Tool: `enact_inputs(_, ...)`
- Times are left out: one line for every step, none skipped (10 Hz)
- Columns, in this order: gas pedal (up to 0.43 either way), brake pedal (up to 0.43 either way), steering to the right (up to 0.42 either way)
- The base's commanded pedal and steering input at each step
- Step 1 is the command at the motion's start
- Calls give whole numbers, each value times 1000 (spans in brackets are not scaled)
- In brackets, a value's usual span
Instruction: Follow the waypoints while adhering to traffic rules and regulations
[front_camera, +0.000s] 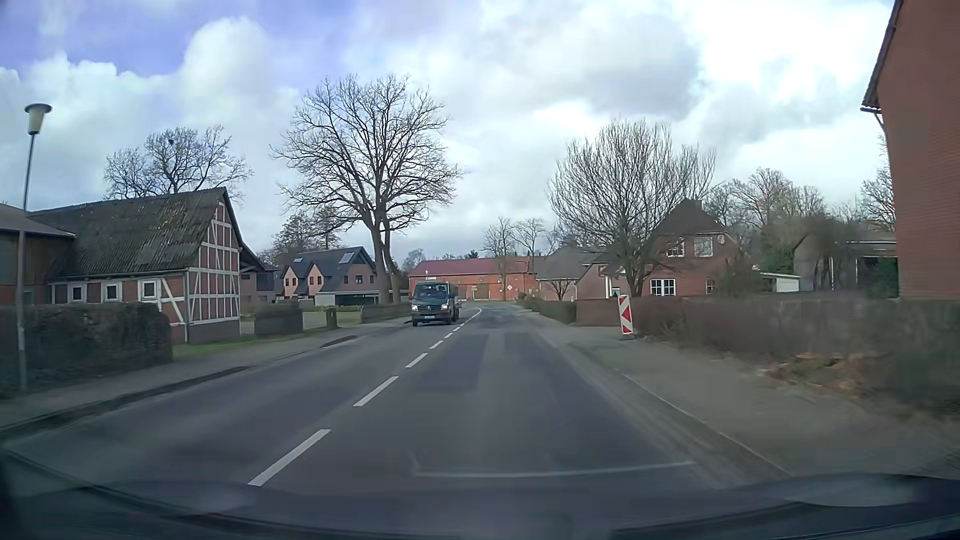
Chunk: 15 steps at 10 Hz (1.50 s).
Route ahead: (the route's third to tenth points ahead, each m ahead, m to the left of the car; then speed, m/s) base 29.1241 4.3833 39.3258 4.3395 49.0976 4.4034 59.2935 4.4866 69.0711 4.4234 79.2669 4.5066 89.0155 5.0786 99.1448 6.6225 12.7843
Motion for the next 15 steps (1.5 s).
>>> enact_inputs(177,0,-3)
enact_inputs(177,0,-3)
enact_inputs(177,0,-3)
enact_inputs(177,0,-3)
enact_inputs(177,0,-3)
enact_inputs(177,0,-3)
enact_inputs(177,0,-3)
enact_inputs(177,0,-3)
enact_inputs(177,0,-3)
enact_inputs(169,0,-3)
enact_inputs(169,0,-3)
enact_inputs(169,0,-3)
enact_inputs(169,0,-3)
enact_inputs(157,0,-3)
enact_inputs(157,0,-3)
